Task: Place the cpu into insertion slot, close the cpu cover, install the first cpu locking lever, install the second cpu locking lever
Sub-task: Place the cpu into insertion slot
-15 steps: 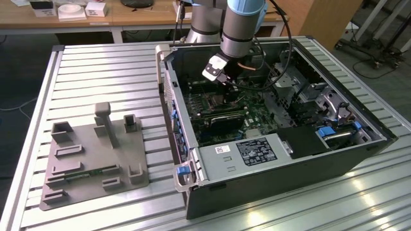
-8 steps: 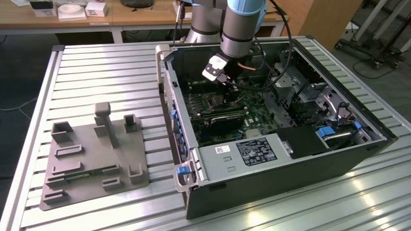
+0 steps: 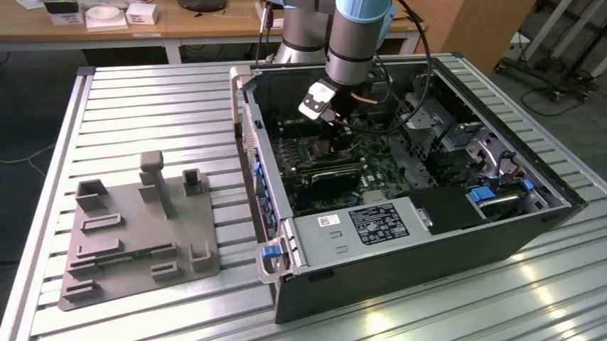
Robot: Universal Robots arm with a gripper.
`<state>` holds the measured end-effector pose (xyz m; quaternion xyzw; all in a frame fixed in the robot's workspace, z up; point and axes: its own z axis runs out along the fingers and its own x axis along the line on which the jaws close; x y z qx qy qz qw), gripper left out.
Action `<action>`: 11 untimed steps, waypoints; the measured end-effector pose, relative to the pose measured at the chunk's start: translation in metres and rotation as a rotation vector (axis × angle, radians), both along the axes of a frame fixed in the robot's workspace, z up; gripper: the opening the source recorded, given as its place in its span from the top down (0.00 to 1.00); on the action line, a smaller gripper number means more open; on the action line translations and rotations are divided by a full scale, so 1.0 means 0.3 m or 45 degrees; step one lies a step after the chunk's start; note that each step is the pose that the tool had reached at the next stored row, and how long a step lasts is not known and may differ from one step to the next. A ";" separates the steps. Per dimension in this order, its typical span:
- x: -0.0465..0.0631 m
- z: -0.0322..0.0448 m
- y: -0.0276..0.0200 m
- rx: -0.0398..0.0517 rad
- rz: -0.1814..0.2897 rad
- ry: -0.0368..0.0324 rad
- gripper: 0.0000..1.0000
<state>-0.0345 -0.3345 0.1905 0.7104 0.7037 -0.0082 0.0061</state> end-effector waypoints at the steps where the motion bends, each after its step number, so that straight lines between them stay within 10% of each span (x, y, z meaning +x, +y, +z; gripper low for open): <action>1: 0.000 -0.001 -0.001 -0.001 0.000 0.0004 0.46; 11: 0.000 -0.001 -0.001 -0.001 0.000 0.0004 0.46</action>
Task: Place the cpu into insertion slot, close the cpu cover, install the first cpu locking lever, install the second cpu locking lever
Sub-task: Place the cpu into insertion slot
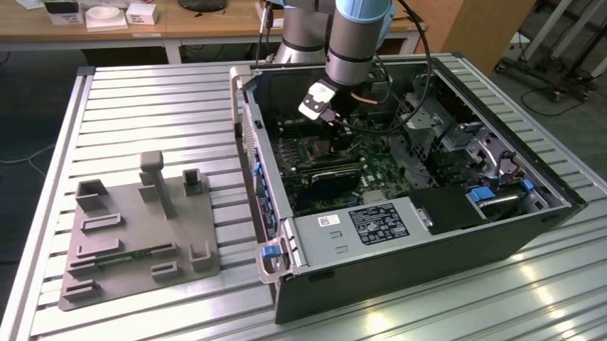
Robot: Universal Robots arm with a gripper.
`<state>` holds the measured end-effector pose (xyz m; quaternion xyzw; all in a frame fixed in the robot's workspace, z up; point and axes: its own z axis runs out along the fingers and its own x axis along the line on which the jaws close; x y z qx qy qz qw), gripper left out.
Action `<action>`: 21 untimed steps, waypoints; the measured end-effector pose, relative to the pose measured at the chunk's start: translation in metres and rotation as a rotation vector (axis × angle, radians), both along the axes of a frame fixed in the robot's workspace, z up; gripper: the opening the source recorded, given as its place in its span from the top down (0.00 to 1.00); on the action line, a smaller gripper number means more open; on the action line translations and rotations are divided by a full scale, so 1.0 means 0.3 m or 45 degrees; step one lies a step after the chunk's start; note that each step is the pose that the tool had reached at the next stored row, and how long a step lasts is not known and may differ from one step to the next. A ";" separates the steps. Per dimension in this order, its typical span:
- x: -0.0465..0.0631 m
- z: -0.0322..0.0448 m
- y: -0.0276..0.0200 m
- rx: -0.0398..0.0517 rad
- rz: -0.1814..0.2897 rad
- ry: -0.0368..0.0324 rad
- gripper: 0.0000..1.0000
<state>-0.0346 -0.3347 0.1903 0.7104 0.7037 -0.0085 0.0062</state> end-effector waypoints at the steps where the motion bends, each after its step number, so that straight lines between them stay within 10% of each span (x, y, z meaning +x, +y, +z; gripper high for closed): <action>1: 0.000 0.000 0.000 0.000 0.000 -0.0001 0.46; 21: 0.001 0.015 0.002 0.017 0.000 -0.0008 0.35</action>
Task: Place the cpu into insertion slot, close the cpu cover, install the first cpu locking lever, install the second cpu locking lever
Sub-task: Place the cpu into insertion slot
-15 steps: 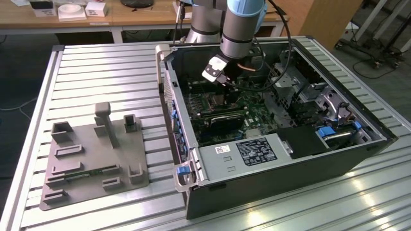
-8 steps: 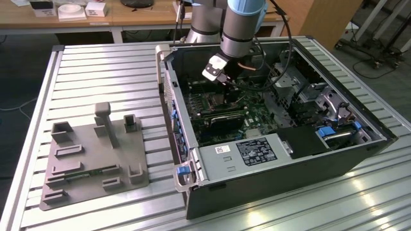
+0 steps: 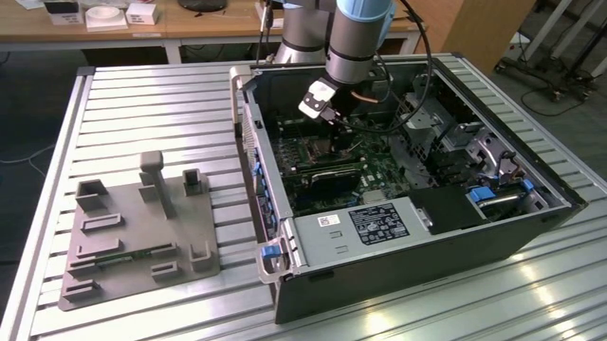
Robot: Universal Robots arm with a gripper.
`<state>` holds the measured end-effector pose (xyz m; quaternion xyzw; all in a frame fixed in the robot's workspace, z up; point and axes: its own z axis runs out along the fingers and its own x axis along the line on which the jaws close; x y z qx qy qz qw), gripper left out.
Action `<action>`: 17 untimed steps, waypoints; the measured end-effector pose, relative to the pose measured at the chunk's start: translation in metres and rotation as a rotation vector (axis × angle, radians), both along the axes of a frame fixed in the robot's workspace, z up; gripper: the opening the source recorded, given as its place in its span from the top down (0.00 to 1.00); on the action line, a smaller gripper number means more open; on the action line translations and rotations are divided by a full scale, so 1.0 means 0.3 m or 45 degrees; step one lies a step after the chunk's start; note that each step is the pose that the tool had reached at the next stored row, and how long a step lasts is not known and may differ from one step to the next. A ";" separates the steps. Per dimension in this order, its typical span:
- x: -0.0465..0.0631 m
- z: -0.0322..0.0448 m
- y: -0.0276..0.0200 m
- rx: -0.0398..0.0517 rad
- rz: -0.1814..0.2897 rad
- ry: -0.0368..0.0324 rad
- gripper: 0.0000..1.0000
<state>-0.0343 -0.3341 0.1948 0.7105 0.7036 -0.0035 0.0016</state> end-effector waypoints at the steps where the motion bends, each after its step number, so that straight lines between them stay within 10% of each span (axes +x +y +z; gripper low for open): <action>1: 0.000 0.000 0.000 0.000 0.000 0.0001 0.35; 17: -0.004 0.000 0.000 0.000 0.000 0.0000 0.41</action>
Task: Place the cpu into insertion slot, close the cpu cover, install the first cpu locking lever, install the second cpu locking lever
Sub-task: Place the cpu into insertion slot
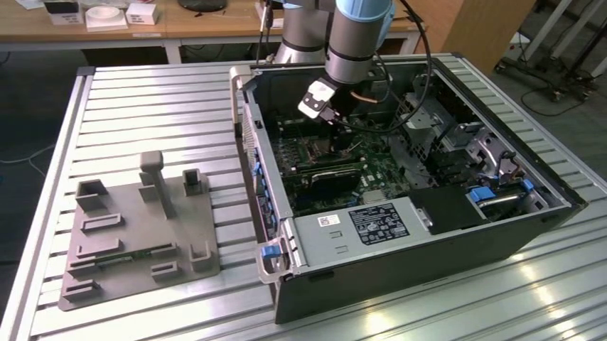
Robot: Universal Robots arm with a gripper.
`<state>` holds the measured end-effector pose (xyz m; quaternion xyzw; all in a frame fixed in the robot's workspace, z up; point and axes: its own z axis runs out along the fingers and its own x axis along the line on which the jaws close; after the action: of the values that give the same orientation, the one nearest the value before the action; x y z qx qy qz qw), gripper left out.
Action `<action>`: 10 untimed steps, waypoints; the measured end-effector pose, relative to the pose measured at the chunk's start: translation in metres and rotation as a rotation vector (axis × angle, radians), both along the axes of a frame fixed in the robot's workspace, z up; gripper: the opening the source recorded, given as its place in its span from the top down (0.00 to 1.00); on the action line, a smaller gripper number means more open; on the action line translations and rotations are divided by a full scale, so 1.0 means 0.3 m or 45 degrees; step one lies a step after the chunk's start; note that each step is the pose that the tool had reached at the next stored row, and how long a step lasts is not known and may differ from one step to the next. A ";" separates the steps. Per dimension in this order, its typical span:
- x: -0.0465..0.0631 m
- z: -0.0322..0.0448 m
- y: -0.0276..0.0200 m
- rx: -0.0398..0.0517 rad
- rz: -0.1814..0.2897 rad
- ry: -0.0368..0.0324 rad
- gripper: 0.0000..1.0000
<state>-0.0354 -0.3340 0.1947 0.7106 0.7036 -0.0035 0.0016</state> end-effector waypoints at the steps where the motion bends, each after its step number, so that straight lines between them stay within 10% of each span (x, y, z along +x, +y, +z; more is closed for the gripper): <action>1: 0.000 0.000 0.000 0.000 0.000 0.0000 0.35; 10: -0.024 -0.001 0.000 0.000 0.000 0.0000 0.35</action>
<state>-0.0427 -0.3340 0.1945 0.7106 0.7036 -0.0035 0.0016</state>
